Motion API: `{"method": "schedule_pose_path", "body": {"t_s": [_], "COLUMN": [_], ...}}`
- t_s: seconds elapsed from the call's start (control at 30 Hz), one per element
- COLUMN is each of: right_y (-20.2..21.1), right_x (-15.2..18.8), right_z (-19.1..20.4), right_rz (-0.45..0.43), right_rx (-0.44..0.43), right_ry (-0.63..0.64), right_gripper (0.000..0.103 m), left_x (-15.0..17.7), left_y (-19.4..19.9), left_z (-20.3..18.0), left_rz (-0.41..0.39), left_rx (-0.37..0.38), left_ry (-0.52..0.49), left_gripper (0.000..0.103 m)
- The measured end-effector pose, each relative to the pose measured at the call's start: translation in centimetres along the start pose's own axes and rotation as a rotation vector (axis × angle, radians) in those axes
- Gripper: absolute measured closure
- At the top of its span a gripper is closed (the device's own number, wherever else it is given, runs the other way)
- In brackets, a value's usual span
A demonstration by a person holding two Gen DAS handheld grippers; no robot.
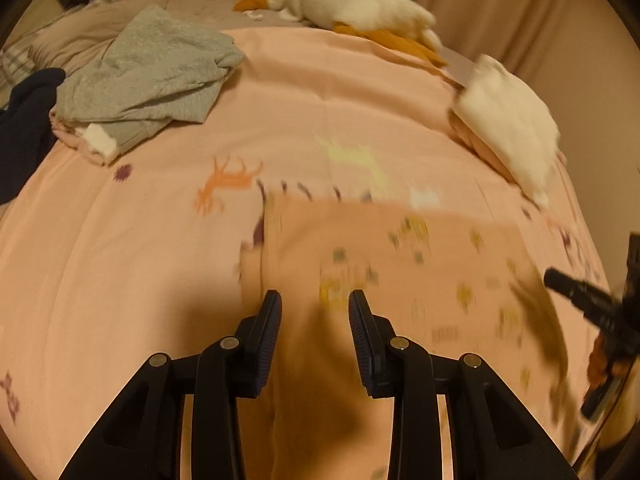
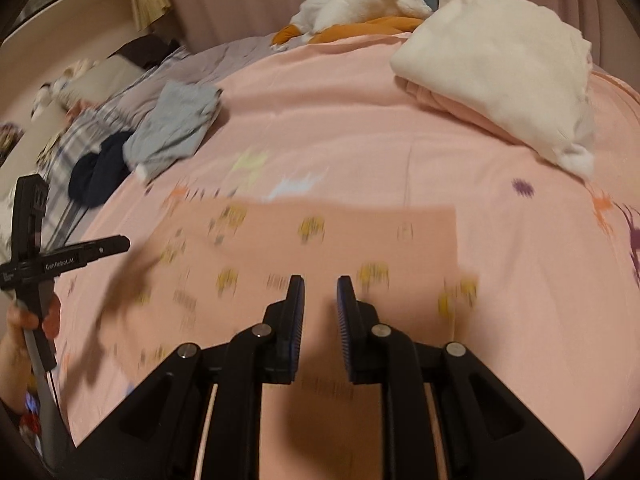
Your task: Fold small clothes
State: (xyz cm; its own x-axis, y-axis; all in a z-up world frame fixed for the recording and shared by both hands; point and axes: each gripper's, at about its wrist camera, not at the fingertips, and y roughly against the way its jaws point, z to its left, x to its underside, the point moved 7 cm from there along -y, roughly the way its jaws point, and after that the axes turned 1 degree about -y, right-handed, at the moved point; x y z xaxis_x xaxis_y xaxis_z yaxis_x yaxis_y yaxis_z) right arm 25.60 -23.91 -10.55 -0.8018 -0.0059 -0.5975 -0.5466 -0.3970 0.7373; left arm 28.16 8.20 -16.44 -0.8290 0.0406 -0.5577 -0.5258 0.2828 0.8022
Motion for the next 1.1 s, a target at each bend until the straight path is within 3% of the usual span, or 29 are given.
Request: {"method": "schedule_pose_path", "body": {"t_s": [0.1, 0.3, 0.37, 0.57, 0.7, 0.83, 1.1], "right_y": [1.1, 1.7, 1.7, 3.2, 4.5, 6.2, 7.1], "right_x": [3.2, 8.6, 10.5, 12.3, 13.4, 13.6, 11.9], "right_z": [0.6, 0.2, -0.7, -1.2, -0.8, -0.1, 2.5], "right_rz": [0.018, 0.085, 0.127, 0.143, 0.149, 0.109, 0.05], "right_rx": [-0.001, 0.05, 0.096, 0.078, 0.083, 0.044, -0.092], "right_ry": [0.047, 0.073, 0.062, 0.008, 0.011, -0.033, -0.099], "right_gripper": [0.085, 0.088, 0.091, 0.09, 0.084, 0.069, 0.054], "left_x": [3.0, 8.9, 9.8, 11.0, 11.9, 12.0, 10.6], "left_y": [1.2, 0.7, 1.0, 2.5, 3.9, 4.4, 4.1], "left_z": [0.1, 0.5, 0.7, 0.8, 1.3, 1.8, 1.5], "left_rz": [-0.015, 0.062, 0.057, 0.074, 0.064, 0.06, 0.054], "left_rx": [-0.011, -0.008, -0.003, 0.018, 0.014, 0.011, 0.09], "left_ry": [-0.039, -0.02, -0.003, 0.035, 0.067, 0.11, 0.161], "left_gripper": [0.071, 0.071, 0.071, 0.071, 0.07, 0.048, 0.047]}}
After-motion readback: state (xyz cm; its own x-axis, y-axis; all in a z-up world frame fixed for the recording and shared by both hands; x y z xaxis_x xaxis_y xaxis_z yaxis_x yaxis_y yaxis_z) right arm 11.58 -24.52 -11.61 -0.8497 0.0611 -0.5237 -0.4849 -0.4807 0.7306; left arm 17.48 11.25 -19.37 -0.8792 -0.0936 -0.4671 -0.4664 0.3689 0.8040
